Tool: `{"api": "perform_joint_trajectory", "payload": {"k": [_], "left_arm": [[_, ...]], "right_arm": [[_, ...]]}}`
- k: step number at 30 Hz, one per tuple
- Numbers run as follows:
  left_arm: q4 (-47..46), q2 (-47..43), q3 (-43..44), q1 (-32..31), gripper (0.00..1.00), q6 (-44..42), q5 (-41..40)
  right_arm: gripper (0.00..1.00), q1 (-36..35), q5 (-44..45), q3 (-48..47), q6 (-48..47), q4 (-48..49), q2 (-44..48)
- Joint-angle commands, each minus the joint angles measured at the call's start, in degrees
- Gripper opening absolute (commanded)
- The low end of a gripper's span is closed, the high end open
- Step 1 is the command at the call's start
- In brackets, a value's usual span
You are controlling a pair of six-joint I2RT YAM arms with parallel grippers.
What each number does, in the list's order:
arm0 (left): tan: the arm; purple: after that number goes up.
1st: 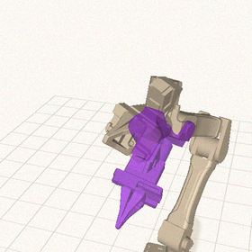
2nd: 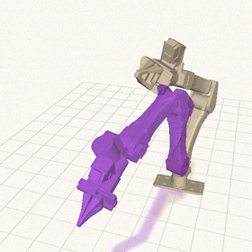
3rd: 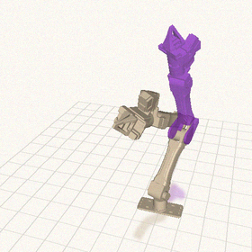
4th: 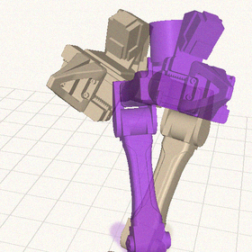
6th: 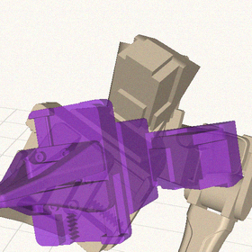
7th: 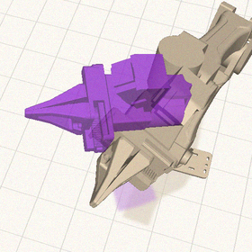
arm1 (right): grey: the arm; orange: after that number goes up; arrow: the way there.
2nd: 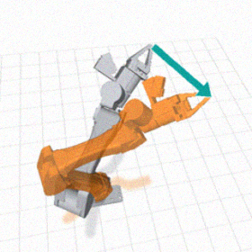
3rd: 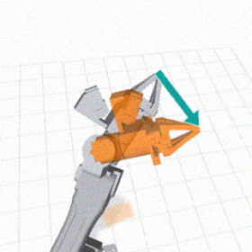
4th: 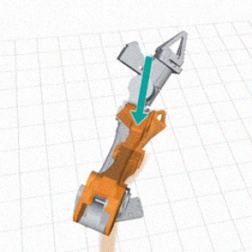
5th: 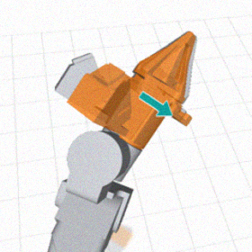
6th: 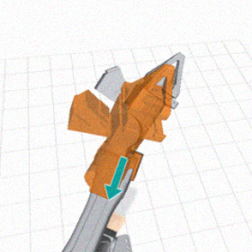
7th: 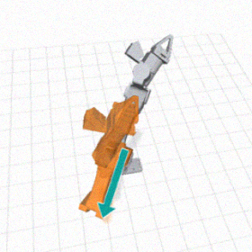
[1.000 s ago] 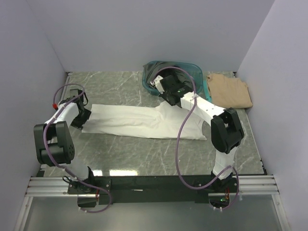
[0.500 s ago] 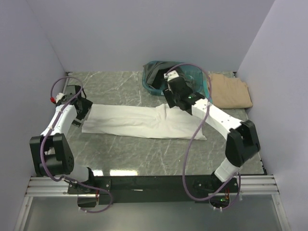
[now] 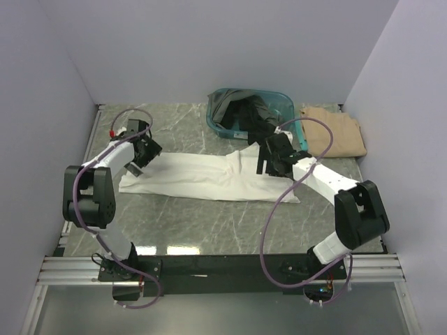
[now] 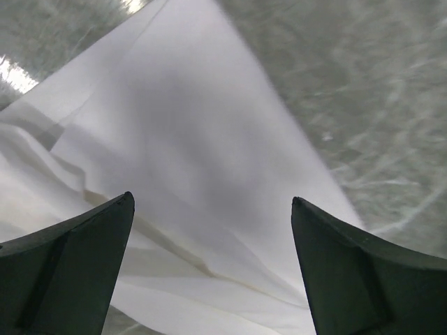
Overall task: Fold and stack the t-shirts
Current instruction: Fold the tshirt
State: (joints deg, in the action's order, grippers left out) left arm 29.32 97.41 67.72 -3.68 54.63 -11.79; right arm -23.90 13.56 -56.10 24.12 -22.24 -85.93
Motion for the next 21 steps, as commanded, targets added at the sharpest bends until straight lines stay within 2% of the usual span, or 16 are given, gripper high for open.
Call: {"api": "perform_joint_trajectory", "payload": {"k": [1, 7, 12, 15, 21], "left_arm": [[1.17, 0.24, -3.89, 0.08, 0.99, -0.41, -2.79], [2.93, -3.97, -13.82, 0.61, 0.99, 2.32, -6.22], [5.57, -14.77, -24.01, 0.69, 1.00, 7.40, -9.12], [8.46, -21.10, -27.37, 1.04, 0.99, 10.83, -10.71], [11.02, -31.65, -33.96, 1.31, 0.99, 13.74, -9.48]], "right_arm": [[0.89, 0.08, -4.50, -0.77, 2.69, 1.41, -3.01], [0.89, 0.17, -8.46, -4.62, 1.20, 2.20, -10.30], [0.90, -1.85, -11.89, -10.08, -0.82, 1.41, -17.95], [0.90, -5.27, -12.59, -14.82, -2.31, 0.18, -22.60], [0.90, -14.24, -13.38, -30.89, -6.88, -5.09, -34.02]]}}
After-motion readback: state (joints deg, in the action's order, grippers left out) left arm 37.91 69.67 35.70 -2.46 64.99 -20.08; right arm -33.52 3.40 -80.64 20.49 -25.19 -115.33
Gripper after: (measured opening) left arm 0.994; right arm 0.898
